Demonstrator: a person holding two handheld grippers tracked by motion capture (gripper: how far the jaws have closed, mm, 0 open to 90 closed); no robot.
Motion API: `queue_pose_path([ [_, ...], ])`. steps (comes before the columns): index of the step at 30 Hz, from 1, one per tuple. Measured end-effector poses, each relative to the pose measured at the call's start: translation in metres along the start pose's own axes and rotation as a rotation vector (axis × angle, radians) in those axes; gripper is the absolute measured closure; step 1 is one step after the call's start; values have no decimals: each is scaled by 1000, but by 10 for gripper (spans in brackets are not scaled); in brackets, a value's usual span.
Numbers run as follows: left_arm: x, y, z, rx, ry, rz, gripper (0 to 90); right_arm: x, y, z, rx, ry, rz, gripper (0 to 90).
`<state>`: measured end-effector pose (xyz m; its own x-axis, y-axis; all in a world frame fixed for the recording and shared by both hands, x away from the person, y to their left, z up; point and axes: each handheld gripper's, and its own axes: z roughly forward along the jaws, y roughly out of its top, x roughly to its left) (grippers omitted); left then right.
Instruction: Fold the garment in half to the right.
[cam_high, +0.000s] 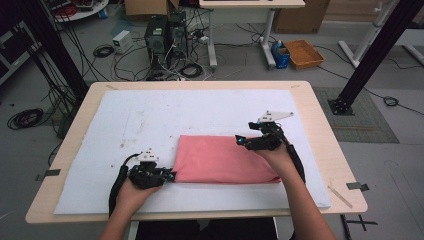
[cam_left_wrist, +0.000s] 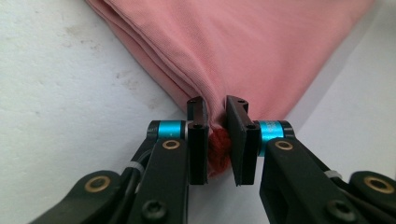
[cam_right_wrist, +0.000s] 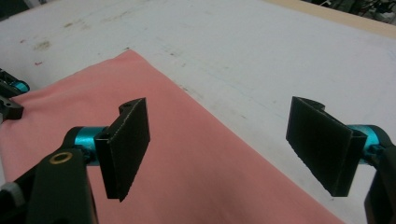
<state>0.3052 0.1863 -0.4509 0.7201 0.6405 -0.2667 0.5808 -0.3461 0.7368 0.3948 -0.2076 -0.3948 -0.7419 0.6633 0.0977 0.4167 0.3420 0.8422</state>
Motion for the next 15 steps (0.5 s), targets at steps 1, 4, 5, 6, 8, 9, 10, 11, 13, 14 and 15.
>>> queue_pose_path([
  [1,1,0,0,0,-15,-6,796,2,3,3,9,4,-5,215],
  [4,3,1,0,0,-33,-2,800,9,14,17,26,26,-22,215],
  [5,3,1,0,0,-33,-2,801,9,14,17,26,26,-22,215],
  [6,2,2,-1,-1,-36,4,801,12,17,22,36,29,-33,215],
  [8,2,3,-2,-9,-49,5,803,21,28,36,51,43,-53,215],
  [9,2,4,-3,-10,-48,6,803,24,33,43,65,50,-59,215],
  [10,2,4,-3,-11,-48,7,803,27,36,49,77,51,-70,216],
  [11,2,4,-3,-12,-47,13,803,30,39,56,94,53,-85,217],
  [13,1,4,-3,-7,-42,20,802,36,44,69,116,66,-99,224],
  [14,1,4,-3,-7,-42,20,803,38,46,75,126,71,-100,224],
  [15,0,4,-3,-11,-33,14,802,42,49,84,143,78,-106,224],
])
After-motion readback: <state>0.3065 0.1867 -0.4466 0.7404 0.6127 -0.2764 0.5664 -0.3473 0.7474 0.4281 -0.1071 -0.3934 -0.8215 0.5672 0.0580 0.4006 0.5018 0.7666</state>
